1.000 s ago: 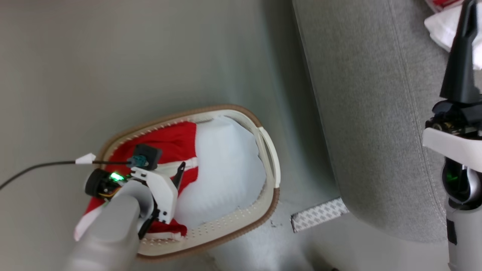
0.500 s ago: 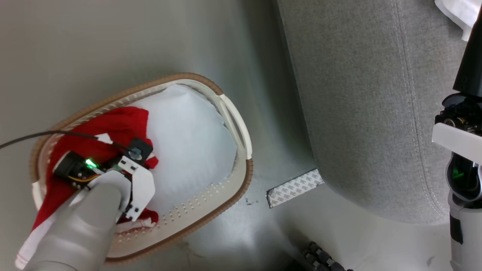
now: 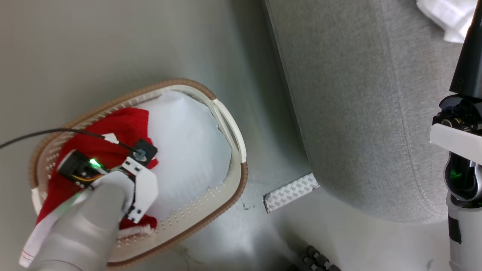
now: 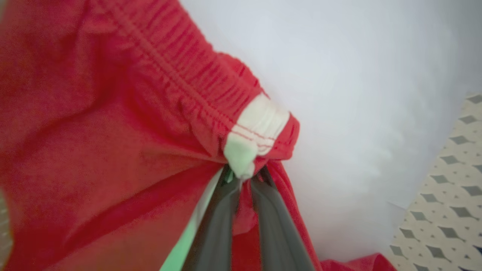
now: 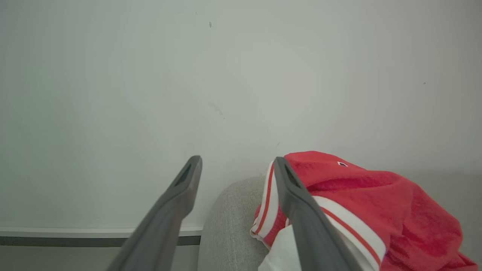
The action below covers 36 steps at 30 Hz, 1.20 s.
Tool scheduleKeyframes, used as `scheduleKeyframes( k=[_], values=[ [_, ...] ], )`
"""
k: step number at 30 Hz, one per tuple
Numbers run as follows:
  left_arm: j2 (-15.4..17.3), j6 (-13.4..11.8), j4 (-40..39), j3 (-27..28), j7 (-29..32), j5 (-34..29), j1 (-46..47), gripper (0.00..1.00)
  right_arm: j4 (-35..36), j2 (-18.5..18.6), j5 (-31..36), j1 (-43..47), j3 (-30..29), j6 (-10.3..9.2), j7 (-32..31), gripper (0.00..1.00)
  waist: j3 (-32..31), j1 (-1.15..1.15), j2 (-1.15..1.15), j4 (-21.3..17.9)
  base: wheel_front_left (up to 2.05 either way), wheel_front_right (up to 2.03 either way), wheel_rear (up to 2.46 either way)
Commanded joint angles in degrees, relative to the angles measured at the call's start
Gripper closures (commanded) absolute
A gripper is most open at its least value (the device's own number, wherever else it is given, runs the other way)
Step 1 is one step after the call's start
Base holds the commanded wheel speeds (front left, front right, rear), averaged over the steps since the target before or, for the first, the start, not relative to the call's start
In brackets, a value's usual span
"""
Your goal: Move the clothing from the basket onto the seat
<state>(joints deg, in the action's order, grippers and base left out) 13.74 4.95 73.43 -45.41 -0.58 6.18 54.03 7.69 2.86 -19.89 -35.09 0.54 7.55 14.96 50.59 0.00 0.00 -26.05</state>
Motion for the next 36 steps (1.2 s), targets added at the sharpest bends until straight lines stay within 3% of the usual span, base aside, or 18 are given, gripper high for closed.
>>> scheduleKeyframes(
  k=[1,13,19,31,36],
  values=[
    [-0.27,0.05,0.11,0.00,-0.51,0.69,-0.66,1.00,-0.31,-0.08,0.52,0.47,-0.28,-0.13,0.18,0.00,-1.90,0.00,0.00,0.82,0.00,0.00,0.00],
    [-8.22,1.71,-0.67,1.18,-9.96,5.65,-7.29,1.00,-4.07,0.00,5.49,5.70,-2.48,-0.13,0.17,0.00,-20.29,0.00,0.00,6.88,0.00,0.00,0.00],
    [-10.29,2.40,-3.65,1.75,-13.75,9.42,-11.84,1.00,-6.48,0.09,8.06,9.52,-2.70,-0.13,0.18,0.00,-30.69,0.00,0.00,10.40,0.00,0.00,0.00],
    [-9.99,2.48,-25.88,5.90,-14.56,15.98,-20.72,1.00,-10.52,4.51,6.66,20.15,-3.52,-0.13,0.17,0.00,-49.50,0.00,0.00,17.18,0.00,0.00,0.00],
    [-9.21,2.49,-35.11,8.92,-14.56,18.00,-21.56,1.00,-11.13,4.34,5.31,22.76,-2.46,-0.13,0.17,0.00,-52.43,0.00,0.00,18.29,0.00,0.00,0.00]
  ],
)
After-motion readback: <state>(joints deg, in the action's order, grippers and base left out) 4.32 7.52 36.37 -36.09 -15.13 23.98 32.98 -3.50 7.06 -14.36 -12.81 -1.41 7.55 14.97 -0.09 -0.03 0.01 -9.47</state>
